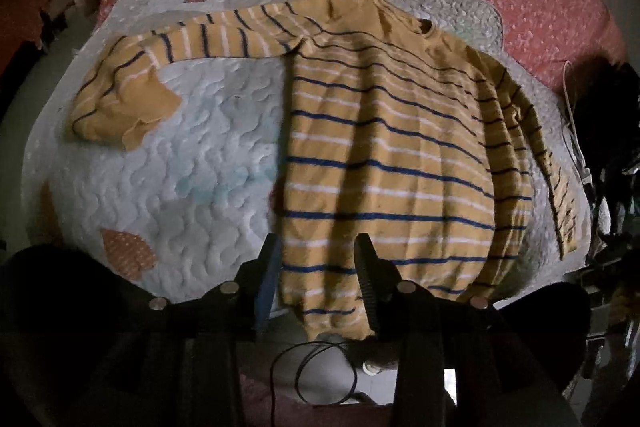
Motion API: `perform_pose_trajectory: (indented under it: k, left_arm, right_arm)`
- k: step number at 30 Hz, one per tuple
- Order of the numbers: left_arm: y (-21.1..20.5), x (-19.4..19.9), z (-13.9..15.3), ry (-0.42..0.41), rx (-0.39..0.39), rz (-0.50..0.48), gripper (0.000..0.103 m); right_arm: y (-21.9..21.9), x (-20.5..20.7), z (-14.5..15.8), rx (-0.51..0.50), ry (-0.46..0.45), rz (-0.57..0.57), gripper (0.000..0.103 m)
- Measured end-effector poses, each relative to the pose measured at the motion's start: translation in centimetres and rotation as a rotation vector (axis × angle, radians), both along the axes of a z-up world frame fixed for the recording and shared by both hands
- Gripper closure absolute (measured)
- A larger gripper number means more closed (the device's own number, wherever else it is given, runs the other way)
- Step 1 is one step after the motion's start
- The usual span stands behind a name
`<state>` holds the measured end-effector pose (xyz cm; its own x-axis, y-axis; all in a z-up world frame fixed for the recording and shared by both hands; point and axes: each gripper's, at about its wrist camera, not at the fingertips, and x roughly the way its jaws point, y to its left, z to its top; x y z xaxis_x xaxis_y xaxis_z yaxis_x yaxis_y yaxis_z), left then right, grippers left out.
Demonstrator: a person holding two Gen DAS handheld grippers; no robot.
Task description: Fold small clothes
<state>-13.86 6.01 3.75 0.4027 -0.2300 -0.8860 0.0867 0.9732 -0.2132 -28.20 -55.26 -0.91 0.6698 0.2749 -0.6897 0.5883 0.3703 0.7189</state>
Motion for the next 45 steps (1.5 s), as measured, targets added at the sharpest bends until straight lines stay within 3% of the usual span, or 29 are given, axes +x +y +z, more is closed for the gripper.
perform_pose_trajectory:
  k: [4, 7, 10, 12, 13, 14, 18, 22, 27, 31, 35, 38, 42, 45]
  left_arm:
    - [-1.4, 0.2, -0.2, 0.008, 0.023, -0.022, 0.067]
    - [-2.0, 0.2, -0.6, 0.016, 0.041, -0.030, 0.067]
    - [-2.1, 0.1, -0.6, 0.019, 0.048, -0.029, 0.067]
    - [-2.0, 0.1, -0.6, 0.018, 0.048, -0.026, 0.067]
    - [-2.0, 0.2, -0.8, 0.020, 0.048, -0.022, 0.067]
    - [-2.0, 0.3, -0.9, 0.024, 0.046, -0.018, 0.067]
    - [-1.7, 0.7, -1.1, 0.025, 0.026, -0.006, 0.067]
    - [-1.2, 1.1, -1.2, 0.013, 0.006, -0.006, 0.067]
    - [-0.1, 2.4, -1.3, 0.001, -0.025, 0.002, 0.067]
    - [0.9, 4.7, -1.0, -0.063, -0.026, -0.017, 0.065]
    - [3.0, 7.1, -1.2, -0.111, -0.084, 0.001, 0.062]
    - [5.4, 8.1, -1.7, -0.111, -0.150, 0.044, 0.062]
    - [8.5, 8.6, -2.2, -0.086, -0.233, 0.108, 0.062]
    - [9.7, 8.8, -2.2, -0.093, -0.268, 0.136, 0.060]
  right_arm:
    - [1.1, 0.4, -4.4, 0.133, -0.071, -0.048, 0.041]
    - [1.2, 1.7, -6.3, 0.118, -0.085, -0.108, 0.041]
    - [0.1, 2.2, -6.2, 0.077, -0.106, -0.193, 0.043]
    - [-0.6, 2.7, -5.6, 0.046, -0.095, -0.234, 0.067]
    - [-1.1, 3.1, -5.0, 0.030, -0.076, -0.240, 0.097]
    - [-1.3, 3.5, -4.3, 0.004, -0.060, -0.244, 0.096]
    - [-1.6, 4.5, 2.8, -0.245, -0.055, -0.257, 0.097]
    - [0.1, 6.9, 13.4, -0.569, -0.088, -0.285, 0.097]
    - [3.8, 12.1, 21.3, -0.794, -0.108, -0.274, 0.097]
    - [11.1, 19.5, 24.7, -0.887, -0.170, -0.058, 0.097]
    - [22.4, 26.3, 23.5, -0.934, -0.225, 0.261, 0.097]
    - [32.2, 31.0, 19.2, -0.905, -0.228, 0.524, 0.097]
    - [43.8, 35.7, 11.6, -0.826, -0.174, 0.783, 0.097]
    - [49.0, 38.2, 6.2, -0.753, -0.094, 0.929, 0.094]
